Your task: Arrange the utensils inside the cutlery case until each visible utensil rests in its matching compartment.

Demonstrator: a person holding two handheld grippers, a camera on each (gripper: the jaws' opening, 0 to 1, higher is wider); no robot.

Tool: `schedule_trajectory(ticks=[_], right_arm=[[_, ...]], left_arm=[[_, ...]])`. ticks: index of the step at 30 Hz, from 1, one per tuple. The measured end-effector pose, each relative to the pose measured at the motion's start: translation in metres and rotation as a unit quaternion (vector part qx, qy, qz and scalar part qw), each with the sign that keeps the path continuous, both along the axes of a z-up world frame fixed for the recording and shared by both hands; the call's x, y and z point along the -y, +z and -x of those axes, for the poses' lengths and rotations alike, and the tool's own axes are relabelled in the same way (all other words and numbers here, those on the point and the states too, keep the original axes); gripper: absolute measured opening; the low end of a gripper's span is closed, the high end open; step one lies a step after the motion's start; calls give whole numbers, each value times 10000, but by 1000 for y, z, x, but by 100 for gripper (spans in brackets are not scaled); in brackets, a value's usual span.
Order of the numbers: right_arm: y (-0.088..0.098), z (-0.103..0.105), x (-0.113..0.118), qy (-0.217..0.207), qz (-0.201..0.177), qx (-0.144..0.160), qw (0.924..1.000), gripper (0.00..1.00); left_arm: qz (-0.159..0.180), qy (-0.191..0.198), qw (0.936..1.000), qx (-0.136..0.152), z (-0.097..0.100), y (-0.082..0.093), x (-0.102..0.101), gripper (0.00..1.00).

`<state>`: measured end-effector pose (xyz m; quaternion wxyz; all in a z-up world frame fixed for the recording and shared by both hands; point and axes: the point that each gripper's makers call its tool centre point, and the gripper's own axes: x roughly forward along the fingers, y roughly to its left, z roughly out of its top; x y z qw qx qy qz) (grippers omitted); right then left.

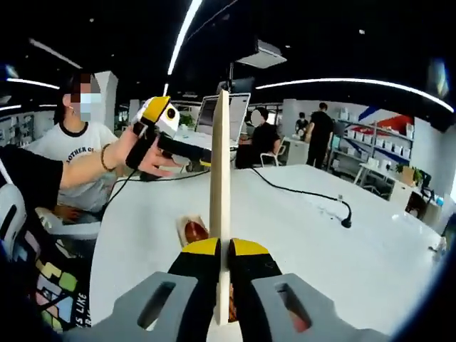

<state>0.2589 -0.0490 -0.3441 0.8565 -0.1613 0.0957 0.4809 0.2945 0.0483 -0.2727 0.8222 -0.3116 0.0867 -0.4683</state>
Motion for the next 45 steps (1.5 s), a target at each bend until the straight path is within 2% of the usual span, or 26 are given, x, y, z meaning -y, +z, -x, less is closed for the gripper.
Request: schedule_trajectory(ticks=[2,3,6,8,10,12,13,16,18,20,21,22,23,24,25,26,27,29,31,32,34,36,38,41,42,45], right_arm=[[1,-2,0,-163,146,186,9996,2],[4,-3,0,-235,223,421,9986,2],[7,-6,3,-454,860,1283,9870,2],[7,-5,0,-516,1050,1567,9807,2],[8,-9,1,-755,1371,1978,9677,2],[10,-10,0,-877,1643,2437,9518,2],[9,-9,0,-888,1744,2542,9472,2],[9,-9,0,-1028,2256,3172,9154,2],[9,-9,2,-1246,2431,3439,8984,2],[12,-10,6,-1474,2707,3763,8737,2],[17,-10,9,-1620,2884,4149,8476,2],[17,-10,11,-1704,3056,4306,8320,2],[14,-10,12,-1744,3137,4317,8275,2],[11,-7,10,-1735,3097,4293,8305,2],[10,-7,10,-1740,3098,4319,8290,2],[11,-5,10,-1772,3143,4400,8223,2],[10,-4,10,-1746,3160,4438,8202,2],[7,-2,8,-1715,3168,4465,8191,3],[6,-2,9,-1735,3306,4601,8055,3],[4,-1,8,-1718,3343,4648,8017,3],[-1,-1,8,-1695,3376,4696,7979,3],[-1,-1,10,-1724,3468,4791,7877,3],[-2,-1,10,-1730,3517,4841,7823,3],[-2,-2,11,-1761,3538,4858,7796,3],[-2,-2,10,-1762,3570,4890,7761,3],[-5,-5,12,-1805,3639,4914,7705,3]], left_arm=[[73,-2,10000,33,3,2,-3,100],[100,-8,9999,34,5,2,-6,100],[163,63,9998,17,5,2,-16,100],[222,71,9997,-31,5,3,-21,100],[199,60,9998,-21,7,3,-24,100],[40,-4,10000,-17,10,-2,-24,100],[-117,37,9999,2,10,-6,-25,100],[-385,2,9993,5,9,-16,-25,100],[-387,-124,9991,-111,11,-21,-25,100],[-289,-192,9989,-309,13,-25,-25,100],[-220,-234,9986,-426,14,-27,-26,100],[-125,-270,9980,-559,14,-28,-26,100],[-35,-317,9969,-726,15,-30,-27,99],[98,-356,9954,-888,14,-31,-28,95],[143,-397,9943,-979,15,-32,-30,88],[112,-384,9945,-972,15,-34,-31,77],[72,-360,9942,-1006,15,-35,-31,71],[-102,-236,9939,-1068,12,-42,-33,65],[-65,-285,9917,-1256,12,-46,-33,61],[14,-313,9892,-1429,12,-47,-34,59],[53,-346,9889,-1446,10,-47,-34,49],[-35,-381,9855,-1651,10,-56,-32,41],[-113,-595,9815,-1814,16,-63,-25,30],[-132,-686,9784,-1948,17,-69,-19,26],[-100,-730,9770,-1999,17,-70,-17,24],[151,-856,9691,-2307,19,-71,-13,19]])
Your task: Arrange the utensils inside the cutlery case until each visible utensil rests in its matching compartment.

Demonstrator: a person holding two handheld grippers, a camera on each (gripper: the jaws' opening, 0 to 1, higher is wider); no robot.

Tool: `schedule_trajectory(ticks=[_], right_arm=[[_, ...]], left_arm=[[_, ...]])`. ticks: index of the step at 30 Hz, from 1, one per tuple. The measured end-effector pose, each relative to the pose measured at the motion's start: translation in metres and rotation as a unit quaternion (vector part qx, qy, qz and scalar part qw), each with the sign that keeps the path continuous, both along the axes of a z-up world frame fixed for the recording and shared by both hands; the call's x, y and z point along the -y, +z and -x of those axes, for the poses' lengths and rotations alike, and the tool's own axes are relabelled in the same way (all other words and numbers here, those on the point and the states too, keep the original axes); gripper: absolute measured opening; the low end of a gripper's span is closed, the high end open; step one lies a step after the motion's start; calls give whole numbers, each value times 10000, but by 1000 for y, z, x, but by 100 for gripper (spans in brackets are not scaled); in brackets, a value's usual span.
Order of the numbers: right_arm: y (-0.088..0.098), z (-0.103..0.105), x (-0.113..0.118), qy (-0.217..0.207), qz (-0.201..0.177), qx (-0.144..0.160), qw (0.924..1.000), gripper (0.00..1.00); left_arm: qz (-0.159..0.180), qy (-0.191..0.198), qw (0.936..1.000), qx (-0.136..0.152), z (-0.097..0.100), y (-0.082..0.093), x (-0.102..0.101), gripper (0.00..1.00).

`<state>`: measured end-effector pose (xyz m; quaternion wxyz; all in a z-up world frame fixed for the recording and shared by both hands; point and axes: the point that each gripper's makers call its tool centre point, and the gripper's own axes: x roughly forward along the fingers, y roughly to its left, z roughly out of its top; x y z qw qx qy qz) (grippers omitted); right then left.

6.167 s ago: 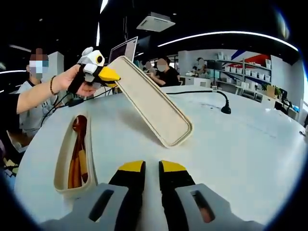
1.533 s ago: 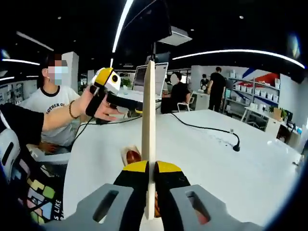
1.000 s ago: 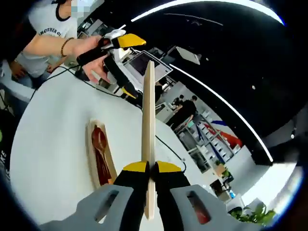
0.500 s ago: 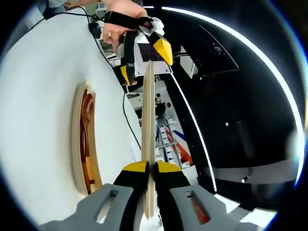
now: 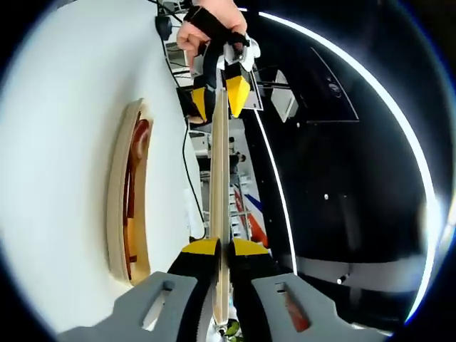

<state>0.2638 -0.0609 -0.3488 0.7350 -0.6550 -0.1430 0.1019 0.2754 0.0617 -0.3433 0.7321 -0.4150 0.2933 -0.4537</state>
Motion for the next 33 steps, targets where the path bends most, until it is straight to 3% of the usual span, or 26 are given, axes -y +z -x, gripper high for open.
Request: schedule_trajectory(ticks=[1,4,7,10,13,16,21,24,26,28,31,33], right_arm=[[0,-1,1,-15,11,11,10000,3],[-3,-1,0,0,99,-15,9999,4],[-18,0,-6,108,129,-513,9985,9],[-16,-1,-9,158,196,-436,9987,12],[-25,-1,-13,335,81,-803,9962,15],[-29,1,-16,491,41,-960,9942,16],[-35,8,-21,924,-201,-1327,9866,21],[-38,14,-24,1225,-392,-1749,9761,22],[-41,16,-26,1348,-558,-2103,9667,28],[-40,16,-28,1581,-934,-2544,9495,37],[-35,14,-28,1871,-1691,-3426,9050,48],[-30,9,-26,1996,-2228,-3987,8669,53]], left_arm=[[-8,-45,10000,54,1,-1,1,18],[26,125,9998,-182,-1,-2,-1,11],[140,166,9995,-246,-1,4,-2,6],[261,157,9989,-351,0,10,-4,4],[255,187,9989,-356,3,13,-4,4],[311,224,9985,-387,2,15,-6,4],[301,482,9974,-444,-17,14,-20,3],[377,530,9963,-569,-19,7,-22,3],[402,560,9958,-608,-19,3,-22,3],[430,613,9951,-643,-21,2,-23,3],[441,624,9948,-671,-22,3,-23,3],[423,628,9948,-677,-20,4,-22,3]])
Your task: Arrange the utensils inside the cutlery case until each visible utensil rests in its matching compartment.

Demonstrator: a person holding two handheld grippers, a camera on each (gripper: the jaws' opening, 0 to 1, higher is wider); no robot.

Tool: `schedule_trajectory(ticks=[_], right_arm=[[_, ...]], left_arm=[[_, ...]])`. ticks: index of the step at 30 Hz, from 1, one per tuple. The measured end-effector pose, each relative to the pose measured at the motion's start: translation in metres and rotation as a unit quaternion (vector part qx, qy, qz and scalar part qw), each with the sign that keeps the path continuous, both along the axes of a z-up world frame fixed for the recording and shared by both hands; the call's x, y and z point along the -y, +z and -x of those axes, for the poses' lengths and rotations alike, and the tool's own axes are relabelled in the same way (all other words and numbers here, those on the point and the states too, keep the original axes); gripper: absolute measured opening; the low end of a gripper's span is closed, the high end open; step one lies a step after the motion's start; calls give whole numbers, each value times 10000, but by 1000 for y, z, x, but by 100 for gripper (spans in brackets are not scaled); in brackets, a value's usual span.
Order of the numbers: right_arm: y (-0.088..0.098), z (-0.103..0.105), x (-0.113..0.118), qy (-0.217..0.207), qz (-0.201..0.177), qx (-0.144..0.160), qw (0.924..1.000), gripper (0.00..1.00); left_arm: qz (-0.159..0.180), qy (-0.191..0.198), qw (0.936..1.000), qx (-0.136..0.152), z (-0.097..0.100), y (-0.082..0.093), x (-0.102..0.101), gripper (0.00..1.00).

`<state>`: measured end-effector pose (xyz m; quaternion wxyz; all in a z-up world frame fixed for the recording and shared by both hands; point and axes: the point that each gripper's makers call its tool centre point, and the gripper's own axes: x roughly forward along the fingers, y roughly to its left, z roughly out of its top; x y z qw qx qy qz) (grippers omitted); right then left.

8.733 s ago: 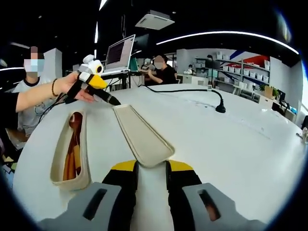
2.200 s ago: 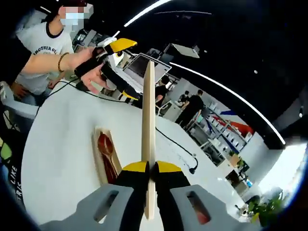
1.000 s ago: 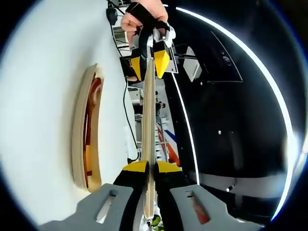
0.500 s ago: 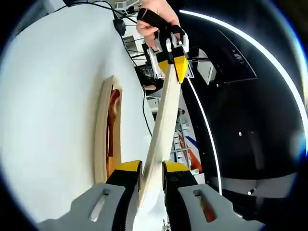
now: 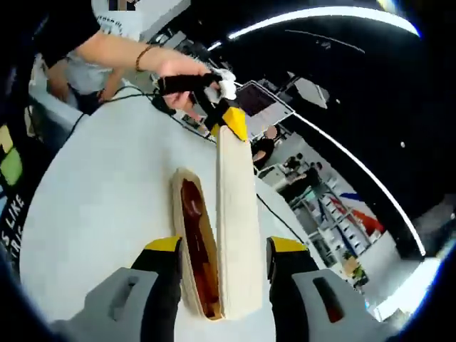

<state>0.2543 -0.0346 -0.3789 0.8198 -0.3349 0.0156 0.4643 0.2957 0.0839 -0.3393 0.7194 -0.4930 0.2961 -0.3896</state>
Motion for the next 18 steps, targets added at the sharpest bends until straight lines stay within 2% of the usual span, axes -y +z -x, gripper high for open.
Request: schedule_trajectory(ticks=[2,3,5,6,8,11,15,18], right_arm=[[5,-3,-2,343,-413,-503,9973,52],[4,-5,-1,404,-562,-858,9939,51],[2,-8,-2,592,-776,-1363,9858,50],[2,-12,0,549,-909,-1559,9821,50],[5,-20,2,480,-1154,-1703,9774,47],[12,-29,7,357,-1492,-1921,9693,42],[17,-35,11,299,-1632,-1909,9675,41],[14,-30,9,307,-1648,-1983,9657,41]], left_arm=[[-8,-38,10000,-29,2,-1,3,3],[-35,-27,10000,-62,1,-2,3,3],[10,19,10000,-87,-1,-4,4,3],[39,31,9999,-105,-2,-5,4,3],[76,42,9999,-135,-4,-7,4,3],[131,-53,9996,-243,6,-13,9,3],[261,31,9991,-334,7,-19,2,3],[335,26,9987,-394,7,-21,-2,4]])
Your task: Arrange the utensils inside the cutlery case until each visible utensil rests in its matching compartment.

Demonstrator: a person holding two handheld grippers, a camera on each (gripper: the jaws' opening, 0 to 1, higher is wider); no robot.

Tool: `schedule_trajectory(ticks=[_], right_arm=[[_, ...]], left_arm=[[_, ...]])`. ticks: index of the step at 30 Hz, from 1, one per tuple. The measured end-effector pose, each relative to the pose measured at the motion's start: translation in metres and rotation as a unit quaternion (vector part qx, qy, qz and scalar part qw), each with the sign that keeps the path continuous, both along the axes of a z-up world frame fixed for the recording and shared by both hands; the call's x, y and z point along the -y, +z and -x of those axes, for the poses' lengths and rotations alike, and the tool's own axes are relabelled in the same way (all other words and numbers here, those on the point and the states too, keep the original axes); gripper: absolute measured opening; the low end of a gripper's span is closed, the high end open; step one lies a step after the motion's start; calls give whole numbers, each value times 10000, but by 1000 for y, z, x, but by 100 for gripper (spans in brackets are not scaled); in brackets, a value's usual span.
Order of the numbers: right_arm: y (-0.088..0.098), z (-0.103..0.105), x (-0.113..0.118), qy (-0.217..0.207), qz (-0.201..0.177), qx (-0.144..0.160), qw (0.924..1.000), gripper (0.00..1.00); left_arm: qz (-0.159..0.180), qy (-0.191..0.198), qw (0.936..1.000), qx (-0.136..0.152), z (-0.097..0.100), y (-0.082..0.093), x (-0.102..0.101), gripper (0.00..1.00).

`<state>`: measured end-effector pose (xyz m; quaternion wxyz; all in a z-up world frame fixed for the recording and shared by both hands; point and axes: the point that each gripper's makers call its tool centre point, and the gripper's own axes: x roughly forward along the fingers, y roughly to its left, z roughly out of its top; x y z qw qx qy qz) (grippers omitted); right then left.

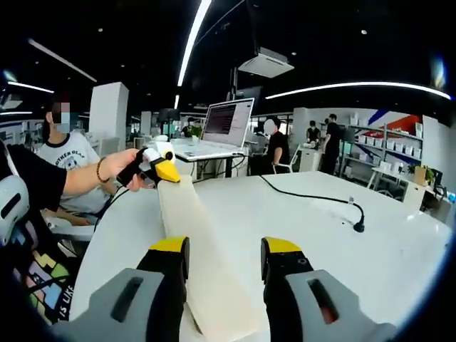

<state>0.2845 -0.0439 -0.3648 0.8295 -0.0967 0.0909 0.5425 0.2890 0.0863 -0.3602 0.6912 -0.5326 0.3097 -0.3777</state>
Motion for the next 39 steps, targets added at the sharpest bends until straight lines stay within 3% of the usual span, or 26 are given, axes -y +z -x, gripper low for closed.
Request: schedule_trajectory(ticks=[5,17,20,23,25,32,39], right_arm=[[-2,2,2,-59,-78,-77,9999,40],[-18,4,11,51,330,-132,9994,33],[-23,13,12,468,675,236,9963,40],[-35,21,13,620,1126,330,9912,51],[-37,17,13,564,1216,325,9904,54],[-31,-5,23,291,1064,141,9938,52],[-32,-10,30,162,1064,70,9942,50]], left_arm=[[-71,60,9999,-43,7,-5,-2,4],[199,189,9996,-117,2,-8,-10,4],[205,263,9994,-17,0,-2,-8,4],[256,282,9993,44,-3,4,-6,4],[277,277,9992,51,-4,7,-4,3],[246,390,9989,29,-1,3,-10,3],[326,399,9987,-55,2,-1,-14,4]])
